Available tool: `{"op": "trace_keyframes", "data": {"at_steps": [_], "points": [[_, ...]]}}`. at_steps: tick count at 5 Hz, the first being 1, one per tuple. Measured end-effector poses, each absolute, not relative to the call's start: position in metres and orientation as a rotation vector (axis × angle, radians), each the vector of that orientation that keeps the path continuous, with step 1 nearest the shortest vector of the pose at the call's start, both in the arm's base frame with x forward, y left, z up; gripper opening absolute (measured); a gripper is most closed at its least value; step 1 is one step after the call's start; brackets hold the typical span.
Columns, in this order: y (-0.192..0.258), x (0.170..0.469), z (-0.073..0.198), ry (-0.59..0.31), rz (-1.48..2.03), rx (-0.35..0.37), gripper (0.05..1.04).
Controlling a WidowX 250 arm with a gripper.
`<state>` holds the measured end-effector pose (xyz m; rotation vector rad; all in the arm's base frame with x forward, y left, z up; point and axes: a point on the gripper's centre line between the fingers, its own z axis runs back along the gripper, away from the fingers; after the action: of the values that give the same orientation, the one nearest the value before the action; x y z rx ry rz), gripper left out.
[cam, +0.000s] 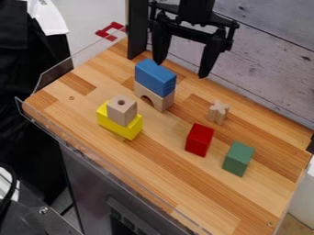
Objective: Take blue rectangle and put on top of red and green cube
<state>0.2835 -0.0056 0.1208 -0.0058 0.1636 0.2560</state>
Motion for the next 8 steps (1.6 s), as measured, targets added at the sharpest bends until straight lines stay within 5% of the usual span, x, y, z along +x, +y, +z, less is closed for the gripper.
{"op": "trace_keyframes", "data": {"at_steps": [1,4,8], "points": [[-0.007,0.282,0.111,0.196,0.257,-0.004,0.999],[0.012,0.296,0.082,0.063,0.729,-0.11,0.999],[0.041,0.319,0.095,-0.061,1.086,-0.109,0.999]]}}
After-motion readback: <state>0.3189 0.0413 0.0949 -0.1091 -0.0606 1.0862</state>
